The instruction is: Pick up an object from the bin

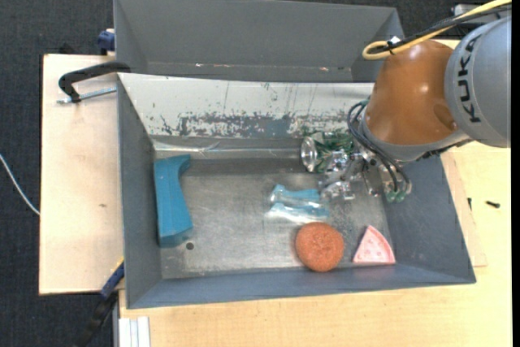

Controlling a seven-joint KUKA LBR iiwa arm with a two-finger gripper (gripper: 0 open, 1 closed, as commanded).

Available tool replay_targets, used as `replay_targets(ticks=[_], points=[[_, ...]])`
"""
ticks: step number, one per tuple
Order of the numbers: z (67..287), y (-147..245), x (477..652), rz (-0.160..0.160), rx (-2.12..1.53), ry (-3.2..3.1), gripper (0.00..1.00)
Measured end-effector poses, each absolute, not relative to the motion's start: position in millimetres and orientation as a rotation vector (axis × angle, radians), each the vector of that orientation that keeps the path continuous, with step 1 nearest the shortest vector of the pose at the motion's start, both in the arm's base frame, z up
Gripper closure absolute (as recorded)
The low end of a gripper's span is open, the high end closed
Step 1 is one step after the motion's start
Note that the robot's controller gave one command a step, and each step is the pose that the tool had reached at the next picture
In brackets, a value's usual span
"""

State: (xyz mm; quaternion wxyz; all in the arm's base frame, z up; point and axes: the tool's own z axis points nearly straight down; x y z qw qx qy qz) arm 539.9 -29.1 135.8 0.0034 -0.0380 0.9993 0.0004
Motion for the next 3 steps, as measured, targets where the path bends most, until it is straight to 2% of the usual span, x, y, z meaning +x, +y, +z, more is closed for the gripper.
replay_targets(ticks=[1,2,3], points=[[136,-29,539.7,0.001,-0.119,3.133,1.00],[145,-22,536.6,-0.001,-0.317,3.122,1.00],[159,-15,533.0,0.002,-0.139,3.136,0.00]])
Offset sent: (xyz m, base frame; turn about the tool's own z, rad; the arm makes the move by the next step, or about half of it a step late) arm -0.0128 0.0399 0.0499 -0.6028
